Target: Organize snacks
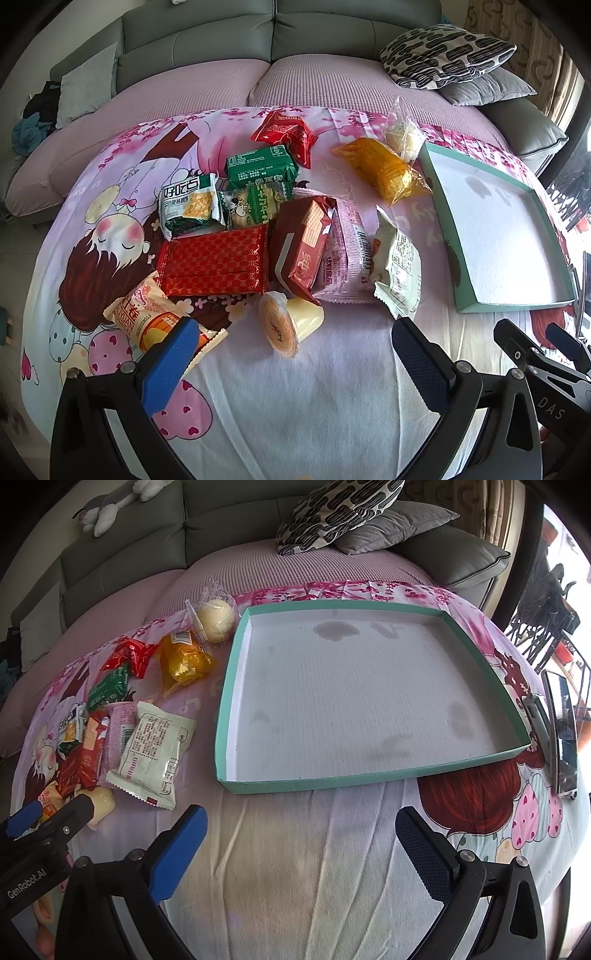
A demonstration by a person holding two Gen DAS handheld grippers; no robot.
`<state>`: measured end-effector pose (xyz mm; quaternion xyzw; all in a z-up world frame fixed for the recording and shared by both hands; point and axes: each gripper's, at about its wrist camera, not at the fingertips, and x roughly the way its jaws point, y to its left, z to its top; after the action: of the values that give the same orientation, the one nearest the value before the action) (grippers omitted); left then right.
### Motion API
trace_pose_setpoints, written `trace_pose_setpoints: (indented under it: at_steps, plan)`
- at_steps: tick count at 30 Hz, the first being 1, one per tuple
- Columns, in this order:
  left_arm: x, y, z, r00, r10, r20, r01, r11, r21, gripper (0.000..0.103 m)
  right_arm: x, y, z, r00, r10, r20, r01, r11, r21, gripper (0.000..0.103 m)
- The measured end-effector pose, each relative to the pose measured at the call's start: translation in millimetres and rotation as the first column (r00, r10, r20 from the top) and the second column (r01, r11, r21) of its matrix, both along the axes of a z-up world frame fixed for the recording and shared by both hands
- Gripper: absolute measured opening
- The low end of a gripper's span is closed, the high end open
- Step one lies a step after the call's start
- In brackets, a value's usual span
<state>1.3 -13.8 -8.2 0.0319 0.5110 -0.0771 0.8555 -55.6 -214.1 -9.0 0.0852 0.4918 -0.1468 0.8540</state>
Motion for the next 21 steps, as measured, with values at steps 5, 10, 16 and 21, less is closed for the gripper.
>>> trace_pose_setpoints:
  at_steps: [5, 10, 16, 21]
  plan:
    - [-0.3, -0.4, 0.0, 1.0, -0.002, 0.005, 0.002, 1.0, 0.011, 0.103, 0.3, -0.2, 0.3, 1.0, 0.001, 0.0, -0.001, 1.0, 0.0, 0.103]
    - [-0.8, -0.4, 0.2, 1.0, 0.0, 0.006, 0.0, 1.0, 0.013, 0.103, 0.5, -0.4, 0.5, 1.0, 0.0, -0.002, 0.0, 1.0, 0.0, 0.103]
    - [-0.9, 0.6, -0.5, 1.0, 0.005, 0.004, -0.005, 1.0, 0.009, 0.103, 0.4, -0.6, 0.5, 1.0, 0.0, -0.002, 0.0, 1.0, -0.001, 0.103]
    - [-1.4, 1.1, 0.1, 1.0, 0.007, 0.005, -0.007, 1.0, 0.004, 0.103, 0.4, -0.8, 0.7, 1.0, 0.0, -0.002, 0.0, 1.0, -0.001, 0.103]
